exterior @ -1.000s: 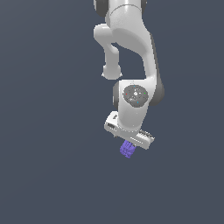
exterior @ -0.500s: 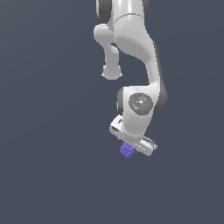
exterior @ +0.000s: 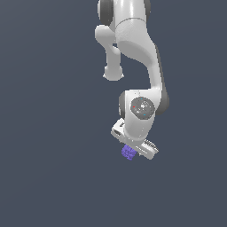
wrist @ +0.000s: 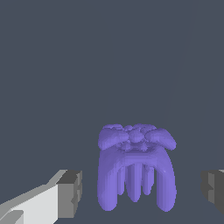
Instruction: Pick up the object and move it to a goal position.
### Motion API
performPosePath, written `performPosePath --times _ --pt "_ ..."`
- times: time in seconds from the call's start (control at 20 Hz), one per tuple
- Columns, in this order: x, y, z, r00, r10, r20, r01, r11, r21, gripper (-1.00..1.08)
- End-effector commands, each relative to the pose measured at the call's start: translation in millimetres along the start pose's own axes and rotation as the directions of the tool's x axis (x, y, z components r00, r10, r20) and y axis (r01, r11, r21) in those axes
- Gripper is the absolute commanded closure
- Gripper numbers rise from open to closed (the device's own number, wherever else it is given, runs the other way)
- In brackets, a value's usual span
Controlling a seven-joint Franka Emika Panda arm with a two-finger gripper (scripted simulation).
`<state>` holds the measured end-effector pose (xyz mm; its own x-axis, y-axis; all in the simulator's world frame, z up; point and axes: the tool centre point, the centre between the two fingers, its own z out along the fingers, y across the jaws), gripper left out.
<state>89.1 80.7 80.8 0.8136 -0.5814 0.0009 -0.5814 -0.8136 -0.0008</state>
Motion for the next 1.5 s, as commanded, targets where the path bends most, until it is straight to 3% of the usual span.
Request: performPosePath --times 0.0,0.25,0.55,0.6,1.45 --pt "0 1 12 1.000 0.001 0.001 -0.001 1.000 -0.001 -0.92" --pt "-1 1 38 1.000 0.004 0.001 -0.004 1.000 -0.001 -0.92" --pt "0 0 41 1.000 0.004 0.001 -0.004 1.000 -0.001 -0.92" --pt "0 0 41 1.000 0.004 0.001 -0.004 1.000 -0.001 1.08" --pt "-5 2 36 1.000 0.004 0.001 -0.004 1.000 -0.001 1.08"
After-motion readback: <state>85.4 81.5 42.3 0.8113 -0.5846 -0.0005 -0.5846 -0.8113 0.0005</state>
